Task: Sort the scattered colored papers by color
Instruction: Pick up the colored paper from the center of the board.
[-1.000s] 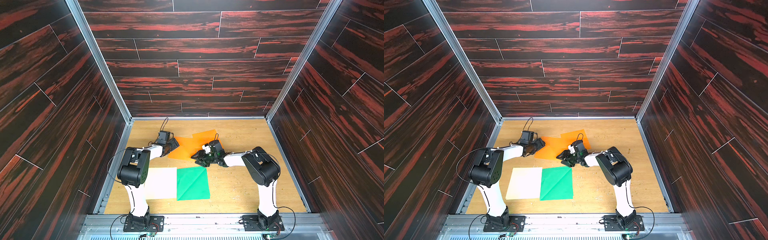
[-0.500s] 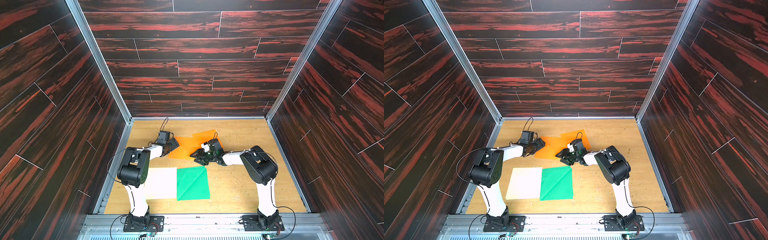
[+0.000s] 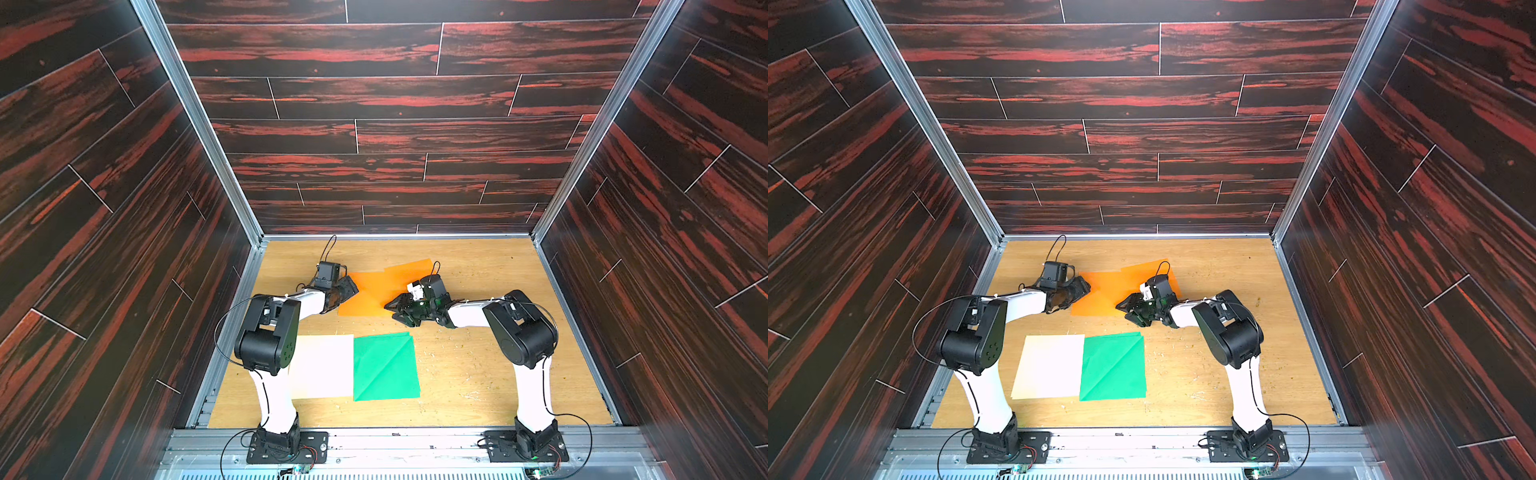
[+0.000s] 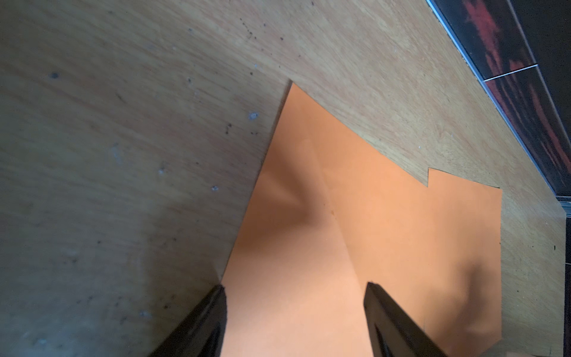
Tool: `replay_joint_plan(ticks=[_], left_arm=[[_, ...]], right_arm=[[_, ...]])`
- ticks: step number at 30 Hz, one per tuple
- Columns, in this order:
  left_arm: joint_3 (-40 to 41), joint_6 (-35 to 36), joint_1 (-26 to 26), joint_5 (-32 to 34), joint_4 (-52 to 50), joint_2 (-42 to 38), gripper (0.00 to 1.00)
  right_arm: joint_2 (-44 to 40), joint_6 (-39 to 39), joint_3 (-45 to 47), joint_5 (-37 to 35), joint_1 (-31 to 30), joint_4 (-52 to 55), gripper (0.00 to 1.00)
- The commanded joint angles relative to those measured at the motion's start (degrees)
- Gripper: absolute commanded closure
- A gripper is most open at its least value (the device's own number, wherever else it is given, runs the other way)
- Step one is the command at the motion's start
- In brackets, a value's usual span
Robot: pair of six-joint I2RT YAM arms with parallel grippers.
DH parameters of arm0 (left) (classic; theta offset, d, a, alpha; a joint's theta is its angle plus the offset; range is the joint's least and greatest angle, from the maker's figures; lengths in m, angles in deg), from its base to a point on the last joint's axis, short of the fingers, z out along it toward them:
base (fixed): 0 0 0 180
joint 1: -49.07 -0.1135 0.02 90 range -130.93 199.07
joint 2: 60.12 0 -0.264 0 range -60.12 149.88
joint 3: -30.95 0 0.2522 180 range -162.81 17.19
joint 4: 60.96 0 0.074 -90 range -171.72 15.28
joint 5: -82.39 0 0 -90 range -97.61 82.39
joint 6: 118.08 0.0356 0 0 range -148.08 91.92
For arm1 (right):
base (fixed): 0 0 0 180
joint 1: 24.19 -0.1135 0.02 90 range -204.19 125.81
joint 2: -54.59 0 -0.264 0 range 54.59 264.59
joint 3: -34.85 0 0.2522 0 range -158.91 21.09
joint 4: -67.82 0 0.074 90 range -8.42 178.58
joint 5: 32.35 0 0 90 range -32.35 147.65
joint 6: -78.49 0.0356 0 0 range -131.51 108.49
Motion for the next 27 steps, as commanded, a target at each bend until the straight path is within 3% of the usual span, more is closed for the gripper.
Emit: replay_joint_plan(ticks=[1, 9, 27], left_arm=[[2.1, -0.2, 0.0, -1.0, -8.7, 2.0, 0.25], [1.9, 0.1, -0.1, -1.0, -8.9, 2.0, 0.26], [1.8, -0.1, 0.1, -1.7, -8.6, 2.4, 0.26]], right_arm=[[0.7, -1.0, 2.2, -3.5, 0.8, 6.8, 0.41], [0.3, -2.8, 2.1, -5.6, 2.2, 8.7, 0.41], [6.6, -6.3, -7.2, -5.2, 1.3, 14.6, 0.41]])
